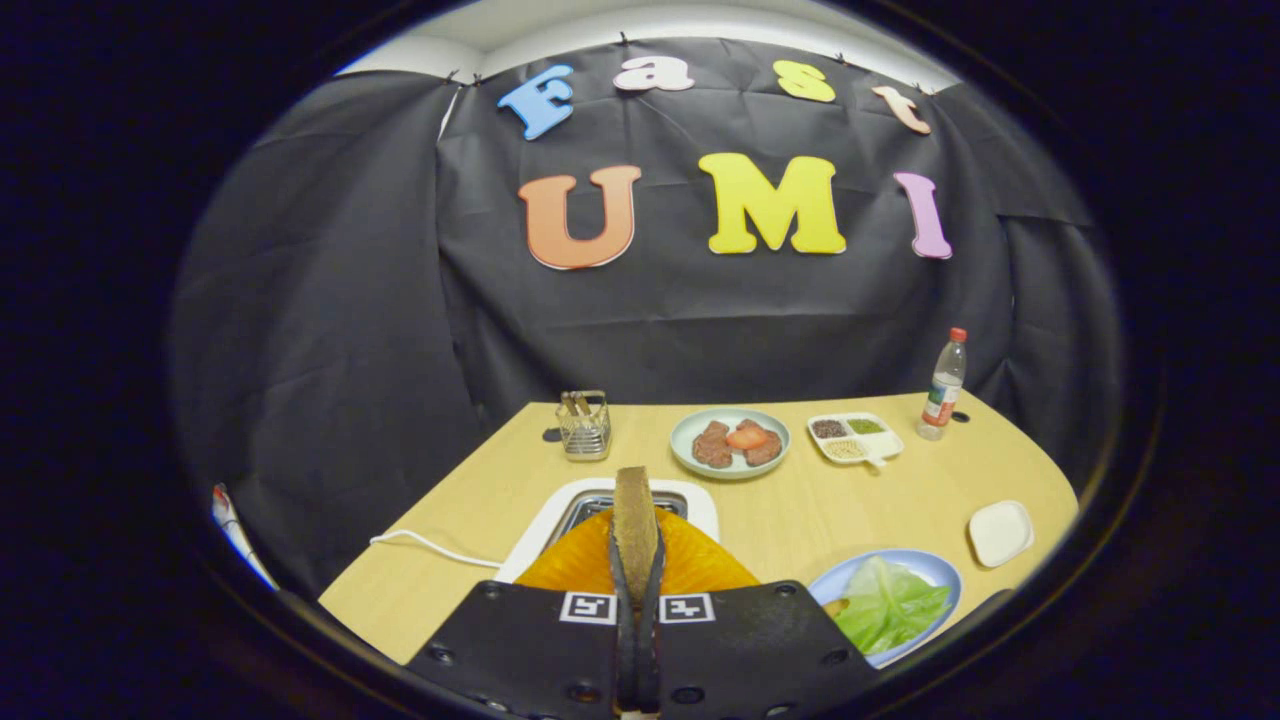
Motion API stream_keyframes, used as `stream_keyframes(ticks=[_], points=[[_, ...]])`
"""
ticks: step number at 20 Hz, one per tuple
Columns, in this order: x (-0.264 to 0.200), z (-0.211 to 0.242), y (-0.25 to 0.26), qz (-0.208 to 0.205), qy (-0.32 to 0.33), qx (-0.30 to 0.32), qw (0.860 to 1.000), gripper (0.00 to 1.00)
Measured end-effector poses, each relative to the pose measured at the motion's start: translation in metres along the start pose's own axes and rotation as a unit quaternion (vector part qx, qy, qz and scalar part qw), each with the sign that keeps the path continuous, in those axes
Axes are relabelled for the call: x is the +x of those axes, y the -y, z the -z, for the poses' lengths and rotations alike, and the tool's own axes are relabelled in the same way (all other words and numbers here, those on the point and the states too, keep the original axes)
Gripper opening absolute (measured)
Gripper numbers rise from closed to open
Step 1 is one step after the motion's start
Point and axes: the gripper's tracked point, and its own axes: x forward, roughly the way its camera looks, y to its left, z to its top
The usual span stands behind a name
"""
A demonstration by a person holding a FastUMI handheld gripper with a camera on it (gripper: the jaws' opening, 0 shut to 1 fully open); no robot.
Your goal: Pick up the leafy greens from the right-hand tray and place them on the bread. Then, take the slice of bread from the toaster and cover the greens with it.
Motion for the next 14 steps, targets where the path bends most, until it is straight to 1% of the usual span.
stream_keyframes(ticks=[3, 9, 12, 14], points=[[-0.01, -0.016, -0.003, -0.011, 0.011, 0.008, 1.0, 0.01], [-0.043, -0.058, 0.001, -0.029, 0.06, 0.027, 0.997, 0.01], [-0.06, -0.069, 0.012, -0.029, 0.079, 0.034, 0.996, 0.01], [-0.071, -0.07, 0.029, -0.023, 0.085, 0.037, 0.995, 0.01]])
